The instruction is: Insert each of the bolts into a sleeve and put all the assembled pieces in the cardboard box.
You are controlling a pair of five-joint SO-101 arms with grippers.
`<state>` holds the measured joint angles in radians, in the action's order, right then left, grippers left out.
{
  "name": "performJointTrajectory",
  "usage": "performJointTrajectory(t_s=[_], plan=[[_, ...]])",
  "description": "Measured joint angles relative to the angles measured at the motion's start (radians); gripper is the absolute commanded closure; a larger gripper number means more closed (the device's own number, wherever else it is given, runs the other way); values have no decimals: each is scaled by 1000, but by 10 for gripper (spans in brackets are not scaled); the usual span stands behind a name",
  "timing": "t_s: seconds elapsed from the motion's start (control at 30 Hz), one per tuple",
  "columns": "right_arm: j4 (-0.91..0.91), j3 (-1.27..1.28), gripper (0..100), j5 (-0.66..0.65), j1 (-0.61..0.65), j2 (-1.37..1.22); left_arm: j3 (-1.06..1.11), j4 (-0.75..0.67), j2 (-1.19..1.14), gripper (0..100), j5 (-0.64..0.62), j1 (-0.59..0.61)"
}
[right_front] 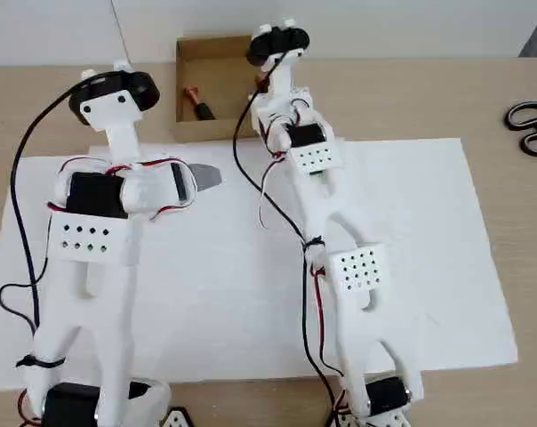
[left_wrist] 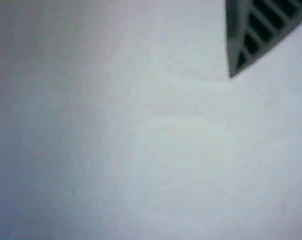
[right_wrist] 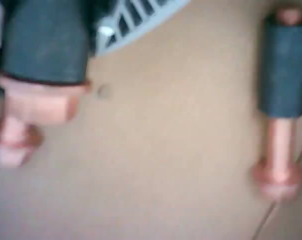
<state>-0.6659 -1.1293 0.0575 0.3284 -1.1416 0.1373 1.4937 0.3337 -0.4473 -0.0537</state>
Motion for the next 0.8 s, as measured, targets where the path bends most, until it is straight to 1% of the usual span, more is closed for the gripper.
performJointTrajectory(t_s=[0.1,0.2,0.33,0.57,0.8], plan=[[-135,-152,995,0,2,-15,0,0,0,686,0,0],[-167,-275,995,0,9,-37,0,0,0,686,0,0],[-118,-304,995,-28,21,-110,0,0,0,686,0,0],[23,-304,995,-69,26,-242,0,0,0,686,0,0],[48,-307,990,-72,26,-269,0,0,0,686,0,0]])
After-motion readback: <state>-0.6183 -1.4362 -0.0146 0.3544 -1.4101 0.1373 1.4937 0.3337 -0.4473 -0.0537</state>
